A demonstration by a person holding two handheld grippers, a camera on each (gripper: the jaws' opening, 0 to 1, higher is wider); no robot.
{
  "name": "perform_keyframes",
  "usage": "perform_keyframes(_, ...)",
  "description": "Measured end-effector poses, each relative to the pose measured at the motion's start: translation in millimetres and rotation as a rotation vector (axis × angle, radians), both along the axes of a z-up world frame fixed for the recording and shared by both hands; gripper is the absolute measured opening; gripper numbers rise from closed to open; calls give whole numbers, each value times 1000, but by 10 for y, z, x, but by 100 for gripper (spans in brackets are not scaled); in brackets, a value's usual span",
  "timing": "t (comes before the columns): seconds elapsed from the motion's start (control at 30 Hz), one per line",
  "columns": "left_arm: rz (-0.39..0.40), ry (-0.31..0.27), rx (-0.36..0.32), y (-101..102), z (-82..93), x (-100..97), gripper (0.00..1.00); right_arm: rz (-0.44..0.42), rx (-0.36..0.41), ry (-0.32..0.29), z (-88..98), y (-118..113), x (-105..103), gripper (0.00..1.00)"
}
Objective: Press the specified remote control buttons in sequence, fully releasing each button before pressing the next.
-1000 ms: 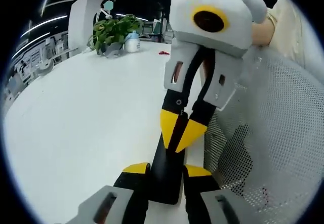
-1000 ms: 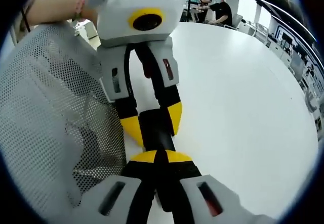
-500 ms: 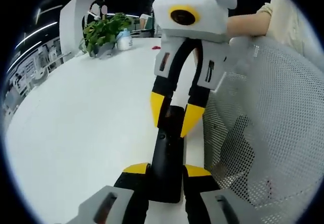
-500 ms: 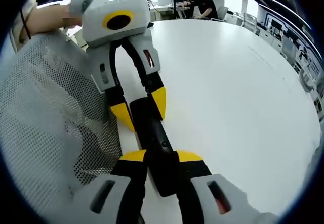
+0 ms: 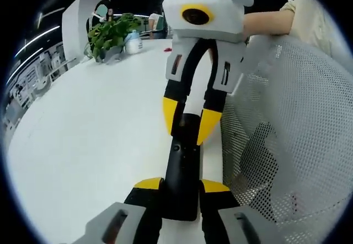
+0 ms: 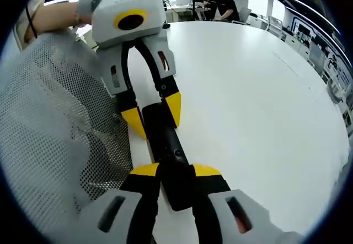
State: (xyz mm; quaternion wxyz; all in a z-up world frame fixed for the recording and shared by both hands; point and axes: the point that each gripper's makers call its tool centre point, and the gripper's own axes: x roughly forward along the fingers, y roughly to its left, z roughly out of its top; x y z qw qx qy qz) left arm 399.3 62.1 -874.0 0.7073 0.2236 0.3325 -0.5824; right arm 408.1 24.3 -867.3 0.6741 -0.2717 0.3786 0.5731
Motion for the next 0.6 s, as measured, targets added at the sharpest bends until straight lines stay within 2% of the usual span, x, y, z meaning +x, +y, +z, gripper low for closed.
perform_keyframes(0.23,12,9,-8,-1,6,1,26,36,-6,-17,-8,8,-26,23)
perform_keyframes(0.3,19,16,-15,-8,10,-1,26,30,-46,-7,-77,-30,-42,27)
perform_keyframes(0.33,20,19,-20,-15,12,-1,26,60,-119,-24,-158,-122,-37,27)
perform_keyframes(0.37,24,21,-22,-21,13,0,26,97,-129,-71,-191,-115,-5,27)
perform_keyframes(0.4,17,15,-18,-18,13,-1,26,75,-100,-65,-101,-70,-58,27)
perform_keyframes(0.43,18,15,-19,-23,14,-1,26,53,-107,-43,-84,-63,-48,27)
perform_keyframes(0.6,23,17,-18,-25,16,4,26,83,-99,-55,-96,-74,-42,26)
